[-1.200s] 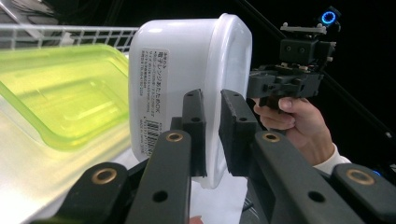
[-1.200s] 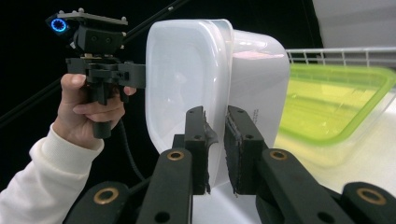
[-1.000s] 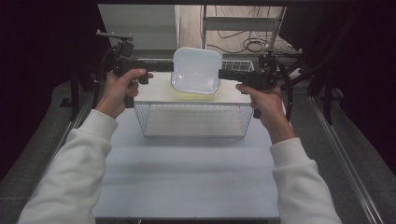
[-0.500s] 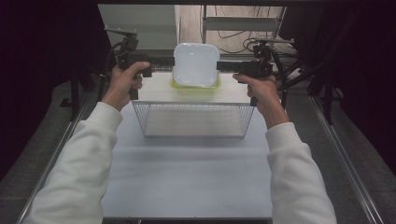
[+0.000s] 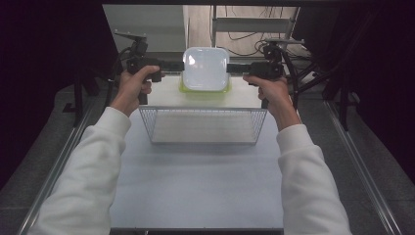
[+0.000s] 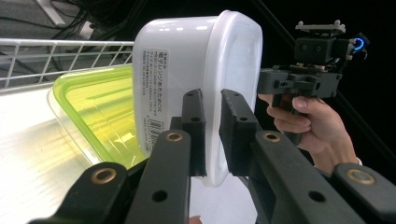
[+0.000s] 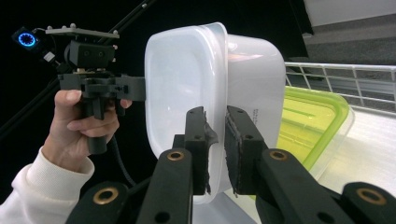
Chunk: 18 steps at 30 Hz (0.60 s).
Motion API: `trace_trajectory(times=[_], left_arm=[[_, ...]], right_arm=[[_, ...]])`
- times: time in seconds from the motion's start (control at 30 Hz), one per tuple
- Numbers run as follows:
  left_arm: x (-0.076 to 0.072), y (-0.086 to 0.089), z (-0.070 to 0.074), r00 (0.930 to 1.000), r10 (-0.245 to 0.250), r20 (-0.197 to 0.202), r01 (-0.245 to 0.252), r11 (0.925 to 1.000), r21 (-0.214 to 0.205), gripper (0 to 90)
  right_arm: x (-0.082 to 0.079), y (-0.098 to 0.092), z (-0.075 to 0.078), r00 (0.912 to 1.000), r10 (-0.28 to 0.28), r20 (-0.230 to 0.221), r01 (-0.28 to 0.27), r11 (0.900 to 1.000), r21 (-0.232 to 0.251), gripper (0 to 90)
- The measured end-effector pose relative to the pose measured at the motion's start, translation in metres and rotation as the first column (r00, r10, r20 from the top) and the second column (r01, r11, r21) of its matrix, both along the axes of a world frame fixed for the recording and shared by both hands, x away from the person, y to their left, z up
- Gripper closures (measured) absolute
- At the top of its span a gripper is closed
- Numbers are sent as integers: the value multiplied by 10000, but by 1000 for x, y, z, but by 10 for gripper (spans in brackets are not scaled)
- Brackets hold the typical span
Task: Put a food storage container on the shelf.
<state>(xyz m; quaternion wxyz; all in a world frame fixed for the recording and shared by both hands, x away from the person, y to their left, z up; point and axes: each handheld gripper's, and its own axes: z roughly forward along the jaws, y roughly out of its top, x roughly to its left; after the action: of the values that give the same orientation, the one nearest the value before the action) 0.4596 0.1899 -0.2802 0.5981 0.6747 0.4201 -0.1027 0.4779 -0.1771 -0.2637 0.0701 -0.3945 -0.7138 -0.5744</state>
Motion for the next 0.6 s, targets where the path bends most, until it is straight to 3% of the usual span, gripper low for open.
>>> trace_trajectory(times=[0.27,0.6], left_arm=[[5,-2,-3,9996,28,-278,-32,9999,-141,806],[19,1,-6,9943,214,-1047,-298,9964,-800,801]], right_arm=[[6,-3,-3,9997,-51,-257,58,9996,287,788],[19,-3,-7,9969,-182,-765,243,9965,798,765]])
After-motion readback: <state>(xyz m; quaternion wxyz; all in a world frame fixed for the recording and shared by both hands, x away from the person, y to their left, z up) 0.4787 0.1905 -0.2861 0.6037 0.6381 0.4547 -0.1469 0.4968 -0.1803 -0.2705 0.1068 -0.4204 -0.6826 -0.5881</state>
